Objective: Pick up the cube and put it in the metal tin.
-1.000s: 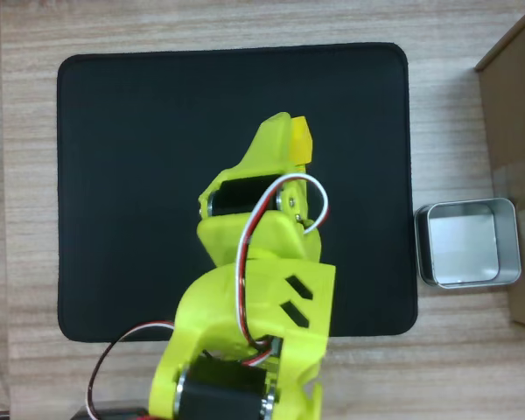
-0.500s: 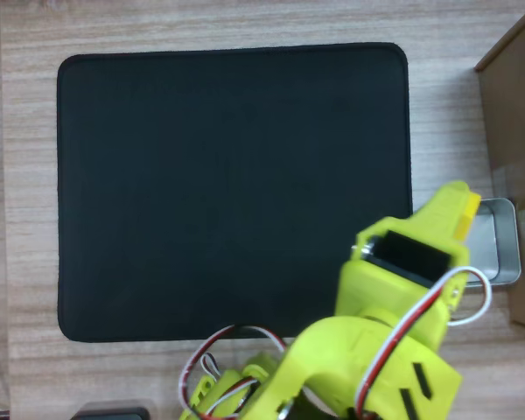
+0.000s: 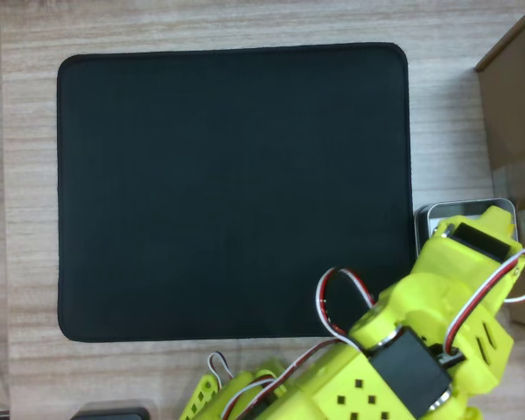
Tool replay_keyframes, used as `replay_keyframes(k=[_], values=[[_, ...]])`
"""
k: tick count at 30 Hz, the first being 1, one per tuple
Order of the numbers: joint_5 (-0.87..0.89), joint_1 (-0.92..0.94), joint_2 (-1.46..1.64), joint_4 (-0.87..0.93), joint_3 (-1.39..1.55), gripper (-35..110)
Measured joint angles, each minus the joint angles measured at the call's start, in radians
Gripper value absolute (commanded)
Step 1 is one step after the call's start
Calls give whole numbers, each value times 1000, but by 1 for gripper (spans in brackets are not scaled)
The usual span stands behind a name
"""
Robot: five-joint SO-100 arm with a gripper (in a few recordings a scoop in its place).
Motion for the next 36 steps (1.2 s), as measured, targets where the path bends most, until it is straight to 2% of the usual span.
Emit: replay_keyframes(k=[8, 10, 15, 22, 27, 30, 36], values=[[-9, -9, -5, -5, 28, 14], [-9, -9, -2, -20, 32, 25], [-9, -9, 21, -40, 51, 24], [21, -106, 192, -20, 55, 24], [181, -225, 290, -23, 55, 23], [278, -351, 374, -115, 97, 21], [387, -601, 540, -161, 201, 16]])
